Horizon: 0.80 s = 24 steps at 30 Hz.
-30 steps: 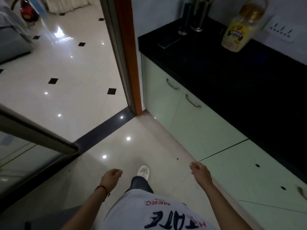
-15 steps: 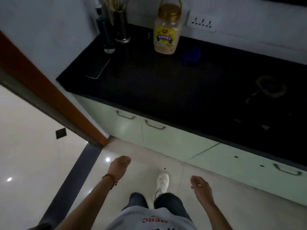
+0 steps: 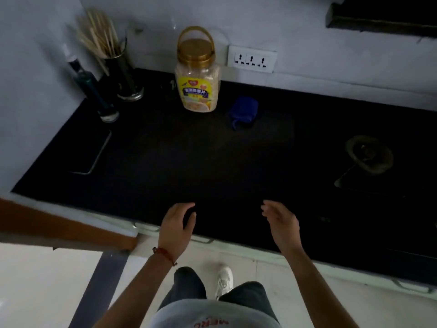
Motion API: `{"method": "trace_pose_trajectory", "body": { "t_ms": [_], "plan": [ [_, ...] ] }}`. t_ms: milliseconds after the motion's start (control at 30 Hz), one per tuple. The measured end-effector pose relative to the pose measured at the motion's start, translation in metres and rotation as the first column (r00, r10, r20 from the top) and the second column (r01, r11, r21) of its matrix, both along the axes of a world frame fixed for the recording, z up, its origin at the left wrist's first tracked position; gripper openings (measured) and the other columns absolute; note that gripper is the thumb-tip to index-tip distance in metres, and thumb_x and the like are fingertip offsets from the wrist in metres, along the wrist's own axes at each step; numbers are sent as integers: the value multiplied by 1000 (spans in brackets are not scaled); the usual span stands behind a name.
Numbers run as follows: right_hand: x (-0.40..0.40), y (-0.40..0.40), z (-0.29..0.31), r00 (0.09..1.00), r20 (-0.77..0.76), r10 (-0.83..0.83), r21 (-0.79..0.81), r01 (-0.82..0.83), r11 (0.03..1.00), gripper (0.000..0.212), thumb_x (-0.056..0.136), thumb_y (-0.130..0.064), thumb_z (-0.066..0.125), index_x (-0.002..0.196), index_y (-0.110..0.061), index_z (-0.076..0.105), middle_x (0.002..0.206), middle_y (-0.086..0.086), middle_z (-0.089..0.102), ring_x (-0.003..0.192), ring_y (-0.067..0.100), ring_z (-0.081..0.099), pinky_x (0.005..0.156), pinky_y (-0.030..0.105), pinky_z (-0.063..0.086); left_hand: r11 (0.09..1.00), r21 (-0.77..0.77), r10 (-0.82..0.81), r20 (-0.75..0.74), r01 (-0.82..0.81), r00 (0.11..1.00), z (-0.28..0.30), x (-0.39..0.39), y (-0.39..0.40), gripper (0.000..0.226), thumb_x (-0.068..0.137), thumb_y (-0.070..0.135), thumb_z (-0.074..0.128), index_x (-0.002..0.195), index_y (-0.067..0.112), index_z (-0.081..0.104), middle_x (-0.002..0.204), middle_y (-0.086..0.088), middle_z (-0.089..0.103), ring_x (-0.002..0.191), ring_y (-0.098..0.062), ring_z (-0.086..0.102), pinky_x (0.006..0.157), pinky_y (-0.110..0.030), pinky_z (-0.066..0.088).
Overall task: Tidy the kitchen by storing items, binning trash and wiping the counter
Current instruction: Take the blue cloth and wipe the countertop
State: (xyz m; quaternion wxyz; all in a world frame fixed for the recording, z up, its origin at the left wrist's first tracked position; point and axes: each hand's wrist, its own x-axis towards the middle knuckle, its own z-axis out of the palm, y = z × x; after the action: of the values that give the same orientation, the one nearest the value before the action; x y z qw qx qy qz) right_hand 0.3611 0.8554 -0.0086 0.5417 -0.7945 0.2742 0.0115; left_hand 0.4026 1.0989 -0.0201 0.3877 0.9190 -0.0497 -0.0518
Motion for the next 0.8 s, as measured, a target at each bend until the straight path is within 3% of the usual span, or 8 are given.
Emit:
{"method": "trace_pose_trajectory", "body": {
  "t_ms": [100, 167, 267, 367, 433, 500, 633, 800],
  "plan": [
    [58, -2, 1, 999, -15, -42, -48, 41, 998, 21, 91, -26, 52, 109, -25, 63, 81, -11, 63, 76, 10, 61, 65, 12, 48, 989, 145, -50, 64, 40, 997, -7, 49, -7, 51, 83, 38, 36, 114, 6, 60, 118, -15, 62, 111, -30, 58, 95, -34, 42],
    [98, -1, -3, 993, -52, -109, -100, 103, 990, 25, 91, -29, 51, 114, -24, 60, 94, -7, 65, 85, 10, 59, 74, 23, 46, 956, 276, -118, 55, 98, 992, -15, 83, -9, 51, 83, 37, 36, 118, 7, 58, 126, -16, 59, 120, -33, 53, 99, -44, 42],
    [158, -5, -6, 980, -104, -169, -142, 154, 978, 31, 92, -28, 50, 121, -19, 56, 114, 2, 64, 92, 13, 58, 78, 23, 40, 875, 438, -215, -27, 205, 976, -26, 119, -10, 55, 85, 42, 32, 126, 11, 51, 136, -14, 51, 129, -32, 44, 101, -52, 40],
    [211, -11, -8, 973, -105, -206, -169, 187, 968, 37, 93, -27, 48, 128, -17, 51, 123, 6, 60, 107, 22, 58, 77, 24, 39, 794, 536, -296, -68, 286, 953, -40, 128, -7, 58, 93, 48, 16, 128, 15, 48, 138, -12, 49, 129, -29, 45, 102, -50, 39],
    [244, -16, -13, 974, -78, -211, -179, 195, 964, 37, 93, -28, 48, 128, -17, 50, 124, 7, 60, 107, 23, 58, 77, 26, 42, 781, 547, -305, -86, 301, 948, -49, 126, -5, 60, 93, 48, 7, 132, 17, 42, 142, -10, 45, 133, -25, 38, 110, -44, 29],
    [274, -22, -19, 979, -52, -200, -187, 187, 965, 39, 93, -28, 48, 130, -14, 48, 125, 9, 59, 109, 24, 58, 82, 29, 46, 781, 548, -301, -93, 301, 949, -55, 126, -5, 59, 93, 49, 8, 134, 19, 37, 145, -8, 40, 135, -21, 29, 112, -39, 16],
    [324, -35, -28, 979, -47, -198, -247, 181, 952, 51, 91, -34, 50, 133, -7, 43, 131, 14, 54, 117, 27, 53, 97, 38, 47, 778, 551, -295, -102, 301, 950, -57, 127, -5, 59, 93, 50, 7, 136, 19, 34, 147, -7, 36, 136, -18, 20, 113, -37, 9],
    [362, -34, -40, 977, -86, -195, -283, 164, 945, 66, 79, -48, 59, 127, -4, 47, 124, 17, 56, 110, 31, 55, 91, 48, 50, 786, 535, -293, -121, 311, 948, -54, 128, -5, 58, 93, 50, 8, 135, 20, 33, 146, -6, 37, 136, -18, 21, 113, -32, -2]
  ]
}}
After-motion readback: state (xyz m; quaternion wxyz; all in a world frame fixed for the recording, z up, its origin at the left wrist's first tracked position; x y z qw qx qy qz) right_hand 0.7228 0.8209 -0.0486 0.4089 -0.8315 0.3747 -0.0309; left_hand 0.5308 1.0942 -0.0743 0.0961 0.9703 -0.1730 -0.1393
